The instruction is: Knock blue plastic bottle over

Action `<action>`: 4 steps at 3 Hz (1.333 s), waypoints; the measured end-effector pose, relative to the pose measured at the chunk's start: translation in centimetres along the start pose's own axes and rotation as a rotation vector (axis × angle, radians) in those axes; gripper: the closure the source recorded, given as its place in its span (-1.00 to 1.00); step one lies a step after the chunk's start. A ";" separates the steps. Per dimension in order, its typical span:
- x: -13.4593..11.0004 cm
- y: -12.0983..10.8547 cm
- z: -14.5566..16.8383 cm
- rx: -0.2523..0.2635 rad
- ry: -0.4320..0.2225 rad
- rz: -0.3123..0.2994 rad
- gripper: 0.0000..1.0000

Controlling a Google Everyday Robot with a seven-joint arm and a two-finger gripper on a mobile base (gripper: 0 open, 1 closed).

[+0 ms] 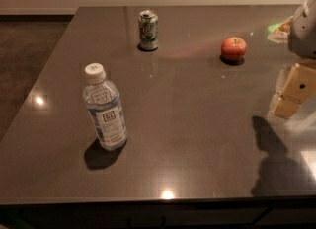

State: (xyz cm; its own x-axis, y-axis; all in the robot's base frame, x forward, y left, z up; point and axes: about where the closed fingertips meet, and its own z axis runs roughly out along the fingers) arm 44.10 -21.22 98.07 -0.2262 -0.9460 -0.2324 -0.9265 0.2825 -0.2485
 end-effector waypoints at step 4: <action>-16.2 4.8 5.2 -0.102 -0.332 -0.076 -1.00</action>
Offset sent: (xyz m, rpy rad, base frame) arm 0.0156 0.1100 -0.0124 0.3076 0.0185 0.1623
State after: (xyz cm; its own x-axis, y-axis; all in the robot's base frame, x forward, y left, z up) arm 44.89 -3.70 95.77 -0.0611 -0.8554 -0.5144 -0.9659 0.1805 -0.1855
